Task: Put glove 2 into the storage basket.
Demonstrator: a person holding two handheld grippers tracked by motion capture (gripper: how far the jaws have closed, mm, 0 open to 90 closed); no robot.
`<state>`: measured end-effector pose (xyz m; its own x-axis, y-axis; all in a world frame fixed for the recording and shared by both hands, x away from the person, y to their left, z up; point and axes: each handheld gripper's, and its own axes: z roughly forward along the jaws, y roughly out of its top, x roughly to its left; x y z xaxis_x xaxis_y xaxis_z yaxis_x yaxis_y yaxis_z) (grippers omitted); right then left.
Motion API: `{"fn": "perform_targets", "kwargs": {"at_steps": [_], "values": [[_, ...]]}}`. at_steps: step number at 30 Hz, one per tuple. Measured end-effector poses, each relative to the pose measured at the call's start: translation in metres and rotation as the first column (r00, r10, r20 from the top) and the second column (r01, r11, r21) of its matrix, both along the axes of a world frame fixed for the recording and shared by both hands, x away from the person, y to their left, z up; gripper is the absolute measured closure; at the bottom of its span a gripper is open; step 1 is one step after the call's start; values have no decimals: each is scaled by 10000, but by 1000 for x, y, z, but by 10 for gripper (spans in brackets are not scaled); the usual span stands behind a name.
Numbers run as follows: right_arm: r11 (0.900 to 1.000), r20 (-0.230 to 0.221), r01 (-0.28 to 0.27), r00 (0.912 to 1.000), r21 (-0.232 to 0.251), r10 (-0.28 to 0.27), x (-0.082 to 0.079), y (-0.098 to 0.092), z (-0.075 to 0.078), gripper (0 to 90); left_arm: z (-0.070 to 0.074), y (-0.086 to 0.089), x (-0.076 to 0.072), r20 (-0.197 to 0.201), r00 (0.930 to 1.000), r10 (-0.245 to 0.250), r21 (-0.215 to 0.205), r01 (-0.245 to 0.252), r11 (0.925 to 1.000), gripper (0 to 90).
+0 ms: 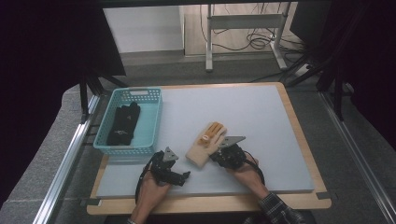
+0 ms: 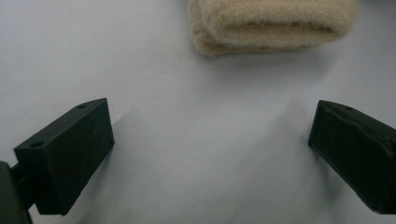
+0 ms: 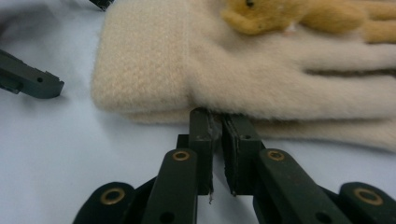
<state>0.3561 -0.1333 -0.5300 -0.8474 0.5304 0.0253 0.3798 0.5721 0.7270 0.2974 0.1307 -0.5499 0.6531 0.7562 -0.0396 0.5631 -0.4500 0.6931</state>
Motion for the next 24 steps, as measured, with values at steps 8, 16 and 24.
{"fn": "perform_targets", "kwargs": {"at_steps": [8,16,24], "values": [[9991,362,418,9985,119,-422,-1,-22,12,672,0,0,0,-7,10000,-9,19,9,10000,1],[9949,513,1005,9936,127,-1010,-1,-47,17,489,0,0,0,-48,10000,-3,21,3,10000,2],[9868,514,1614,9855,103,-1617,-1,-74,19,336,0,-1,0,-45,10000,-2,41,2,10000,2]]}}
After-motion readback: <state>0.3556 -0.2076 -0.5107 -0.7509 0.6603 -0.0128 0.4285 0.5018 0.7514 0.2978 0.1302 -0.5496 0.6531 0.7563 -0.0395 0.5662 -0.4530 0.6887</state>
